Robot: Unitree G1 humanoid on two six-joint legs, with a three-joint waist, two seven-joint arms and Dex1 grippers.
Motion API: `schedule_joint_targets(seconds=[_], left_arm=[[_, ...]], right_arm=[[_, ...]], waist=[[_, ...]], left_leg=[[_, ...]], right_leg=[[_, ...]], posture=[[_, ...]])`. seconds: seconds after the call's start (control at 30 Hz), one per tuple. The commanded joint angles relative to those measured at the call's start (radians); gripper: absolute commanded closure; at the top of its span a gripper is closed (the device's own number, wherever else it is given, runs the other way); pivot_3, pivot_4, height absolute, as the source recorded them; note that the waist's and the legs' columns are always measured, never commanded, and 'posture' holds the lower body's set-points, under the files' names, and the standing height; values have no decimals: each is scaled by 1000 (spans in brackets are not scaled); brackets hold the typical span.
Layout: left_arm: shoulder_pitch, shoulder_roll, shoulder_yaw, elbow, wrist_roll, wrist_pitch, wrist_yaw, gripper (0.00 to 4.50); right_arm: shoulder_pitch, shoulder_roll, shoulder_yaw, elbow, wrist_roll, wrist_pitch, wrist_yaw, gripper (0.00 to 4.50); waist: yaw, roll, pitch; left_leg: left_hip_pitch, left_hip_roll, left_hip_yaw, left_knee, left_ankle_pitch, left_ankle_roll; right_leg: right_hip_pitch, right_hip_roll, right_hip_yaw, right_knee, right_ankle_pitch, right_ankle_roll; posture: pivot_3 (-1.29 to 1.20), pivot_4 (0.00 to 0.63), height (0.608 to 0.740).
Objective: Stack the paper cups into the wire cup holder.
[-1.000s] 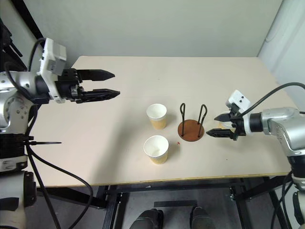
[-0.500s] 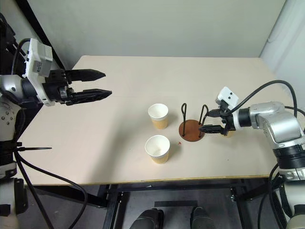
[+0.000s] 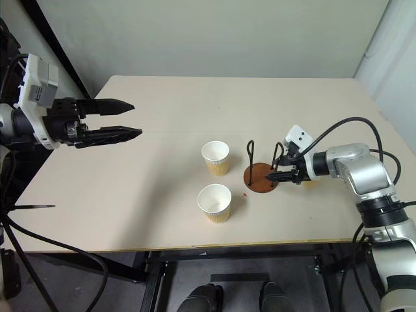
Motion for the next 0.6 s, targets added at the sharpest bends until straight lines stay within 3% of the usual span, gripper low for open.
schedule_joint_targets(seconds=[0.03,0.2,0.4,0.6], left_arm=[[-3,25,39,-31,-16,0,-3,996],[-2,30,39,-35,-22,3,-1,996],[16,46,33,-53,-37,23,-17,996],[89,91,52,-124,-84,84,-64,996]], right_arm=[[-34,14,-9,4,-19,-27,-11,2719],[-68,43,-9,57,-55,-64,-28,4477],[-112,56,-7,99,-75,-87,-4,4477],[-78,-11,6,-39,-23,-17,135,4477]], waist=[[0,0,0],[0,0,0],[0,0,0],[0,0,0]], left_leg=[[0,0,0,0,0,0],[0,0,0,0,-1,-1],[-1,0,0,-1,-1,-2],[-3,0,-1,-2,-2,-4]], right_leg=[[0,0,0,0,0,0],[-1,0,0,0,0,-1],[-2,0,0,0,0,-1],[-5,1,0,0,-1,-3]], posture=[[0,150,740],[0,150,740],[0,150,740],[0,150,740]])
